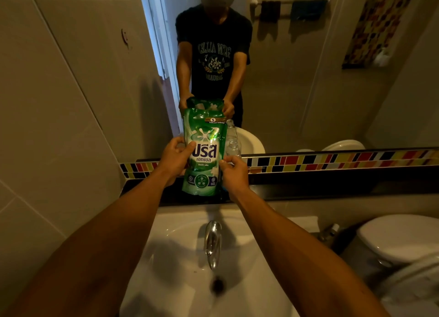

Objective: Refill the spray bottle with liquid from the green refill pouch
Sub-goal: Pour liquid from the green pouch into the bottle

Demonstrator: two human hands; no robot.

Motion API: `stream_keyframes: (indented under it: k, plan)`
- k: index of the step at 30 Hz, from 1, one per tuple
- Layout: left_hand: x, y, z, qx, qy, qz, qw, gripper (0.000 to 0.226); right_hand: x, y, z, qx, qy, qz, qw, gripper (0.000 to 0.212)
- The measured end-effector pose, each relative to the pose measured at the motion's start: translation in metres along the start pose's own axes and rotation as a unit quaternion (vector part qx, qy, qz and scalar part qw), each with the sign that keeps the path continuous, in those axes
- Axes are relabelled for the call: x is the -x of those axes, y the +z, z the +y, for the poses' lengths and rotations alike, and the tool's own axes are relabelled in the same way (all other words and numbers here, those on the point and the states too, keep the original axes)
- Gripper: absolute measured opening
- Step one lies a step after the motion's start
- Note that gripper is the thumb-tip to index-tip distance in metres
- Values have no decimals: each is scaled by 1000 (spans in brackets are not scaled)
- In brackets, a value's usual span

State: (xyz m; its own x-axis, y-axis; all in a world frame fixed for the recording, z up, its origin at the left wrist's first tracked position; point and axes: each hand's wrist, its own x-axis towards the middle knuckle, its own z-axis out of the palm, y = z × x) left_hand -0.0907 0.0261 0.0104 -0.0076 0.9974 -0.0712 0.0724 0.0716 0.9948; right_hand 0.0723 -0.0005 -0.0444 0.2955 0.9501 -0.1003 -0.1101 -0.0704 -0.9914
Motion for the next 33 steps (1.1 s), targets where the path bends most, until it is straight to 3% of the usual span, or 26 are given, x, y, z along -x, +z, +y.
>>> stream_keyframes:
  k: [4, 9, 18, 23, 33]
  plan:
    - [4, 7, 5, -26, 5, -17, 999, 15, 1, -7, 2, -6, 23, 5, 1000, 11]
    - [11, 12, 9, -39, -7, -34, 999, 42, 4, -15, 2, -27, 32, -5, 999, 19]
    - [13, 13, 17, -70, -7, -27, 997, 61, 4, -15, 3, -36, 43, -9, 998, 12]
    - [16, 12, 22, -88, -16, -31, 996, 66, 7, -13, 6, -63, 45, -22, 997, 3]
    - [27, 13, 30, -103, -44, -40, 993, 69, 7, -8, 22, -65, 52, -25, 996, 11]
